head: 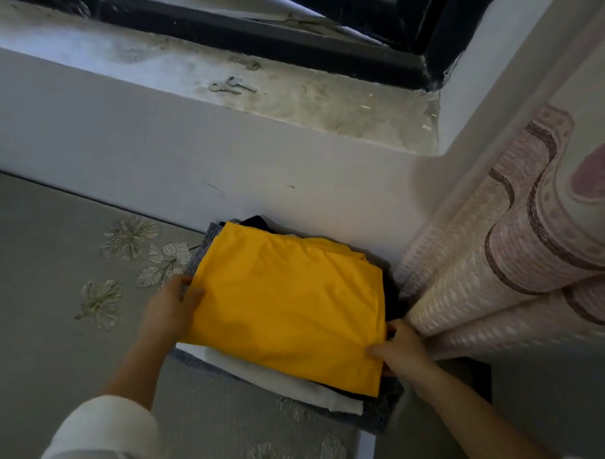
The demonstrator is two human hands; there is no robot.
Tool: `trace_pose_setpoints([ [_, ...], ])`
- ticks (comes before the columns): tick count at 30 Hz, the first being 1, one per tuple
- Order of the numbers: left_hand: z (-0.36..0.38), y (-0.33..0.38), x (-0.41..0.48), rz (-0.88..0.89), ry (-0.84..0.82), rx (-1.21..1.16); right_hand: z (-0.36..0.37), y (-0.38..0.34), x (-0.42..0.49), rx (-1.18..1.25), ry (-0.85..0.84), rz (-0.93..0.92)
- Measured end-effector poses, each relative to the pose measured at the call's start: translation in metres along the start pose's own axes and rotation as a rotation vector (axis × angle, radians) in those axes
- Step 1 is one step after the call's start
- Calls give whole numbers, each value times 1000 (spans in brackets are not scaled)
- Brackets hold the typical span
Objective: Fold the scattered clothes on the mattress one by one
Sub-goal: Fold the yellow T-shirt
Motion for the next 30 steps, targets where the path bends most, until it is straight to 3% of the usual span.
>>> trace_pose_setpoints([
  [3, 12, -2, -13, -10, 134, 72, 5, 10, -3, -140, 49, -56],
  [6, 26, 4, -40, 141, 244, 279, 8, 17, -10, -175, 62, -87],
  [10, 55, -5, -82, 441, 43, 616, 9, 28, -24, -266, 21, -100],
  [14, 59, -5, -114, 162, -44, 671, 7, 38, -48, -248, 34, -165],
  [22, 49, 12, -260, 109, 2, 496, 10, 59, -133, -375, -31, -408],
  [30, 62, -43, -459, 19, 238, -49, 73, 137, -233, -542, -312, -449],
])
Point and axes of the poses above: each hand's wrist, its own x-axis towards the middle knuckle, its own z-axis out of the palm, y = z × x, the point moved 2 cm from there along x, towards the middle knuckle, and after that the axes turned 8 degrees about -x, right-handed, at the moved point
